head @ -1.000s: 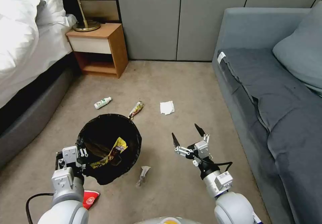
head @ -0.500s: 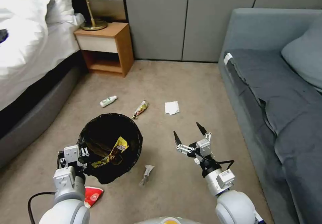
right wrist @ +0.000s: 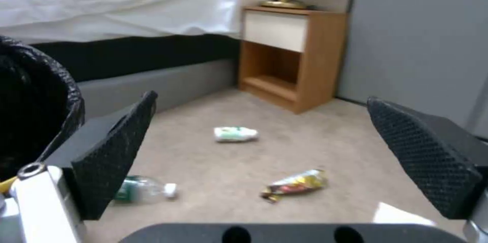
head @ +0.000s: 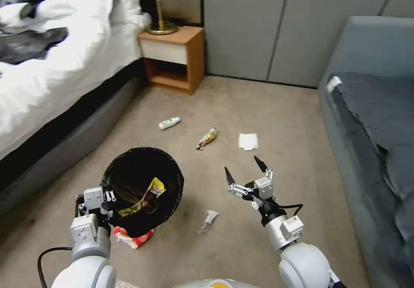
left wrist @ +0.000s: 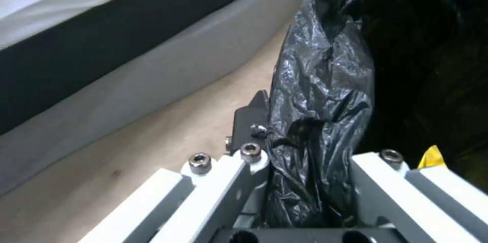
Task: Pick up the trash bin, then pick up the garbage from the floor and place it into the trash bin.
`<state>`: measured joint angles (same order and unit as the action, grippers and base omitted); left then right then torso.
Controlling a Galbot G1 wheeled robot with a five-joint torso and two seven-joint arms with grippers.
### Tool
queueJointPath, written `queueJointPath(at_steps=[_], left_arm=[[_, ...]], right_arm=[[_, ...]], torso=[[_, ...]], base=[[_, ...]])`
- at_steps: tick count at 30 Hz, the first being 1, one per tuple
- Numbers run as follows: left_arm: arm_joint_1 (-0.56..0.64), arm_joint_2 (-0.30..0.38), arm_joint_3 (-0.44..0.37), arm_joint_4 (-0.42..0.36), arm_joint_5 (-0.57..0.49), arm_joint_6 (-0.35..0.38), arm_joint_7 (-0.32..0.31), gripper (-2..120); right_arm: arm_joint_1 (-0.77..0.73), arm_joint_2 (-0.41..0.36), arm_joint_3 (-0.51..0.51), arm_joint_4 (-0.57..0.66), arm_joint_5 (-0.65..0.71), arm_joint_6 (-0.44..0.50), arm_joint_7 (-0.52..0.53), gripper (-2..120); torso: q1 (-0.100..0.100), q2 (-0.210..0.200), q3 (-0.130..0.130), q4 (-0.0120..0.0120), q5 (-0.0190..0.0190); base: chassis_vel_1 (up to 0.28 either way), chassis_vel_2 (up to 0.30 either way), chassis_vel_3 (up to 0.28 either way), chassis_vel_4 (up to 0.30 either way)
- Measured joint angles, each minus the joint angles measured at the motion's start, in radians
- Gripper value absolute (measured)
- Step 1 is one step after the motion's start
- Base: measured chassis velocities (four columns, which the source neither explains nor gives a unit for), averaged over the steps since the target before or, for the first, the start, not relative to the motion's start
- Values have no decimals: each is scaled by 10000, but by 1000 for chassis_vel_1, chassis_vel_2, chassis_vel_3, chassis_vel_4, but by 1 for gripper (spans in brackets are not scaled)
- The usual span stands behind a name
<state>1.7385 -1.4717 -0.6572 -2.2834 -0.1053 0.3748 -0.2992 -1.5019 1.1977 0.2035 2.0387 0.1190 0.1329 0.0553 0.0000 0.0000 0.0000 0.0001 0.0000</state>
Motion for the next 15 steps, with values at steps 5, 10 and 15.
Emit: queueJointPath(at_steps=[5, 10, 15], left_arm=[[45, 0, 3, -14, 12, -20, -2, 3], [81, -4, 3, -45, 16, -43, -5, 3], [112, -18, 13, -65, 28, -82, -24, 3]], right_arm=[[-3, 7, -41, -53, 2, -13, -9, 100], [3, -21, -69, -88, 16, -52, -22, 100], [40, -139, -108, 9, 600, -724, -6, 100]], torso=[[0, 0, 0, 0, -1], [0, 0, 0, -1, 1], [0, 0, 0, 3, -1]], base=[[133, 138, 140, 134], [107, 120, 134, 118], [116, 113, 99, 109]])
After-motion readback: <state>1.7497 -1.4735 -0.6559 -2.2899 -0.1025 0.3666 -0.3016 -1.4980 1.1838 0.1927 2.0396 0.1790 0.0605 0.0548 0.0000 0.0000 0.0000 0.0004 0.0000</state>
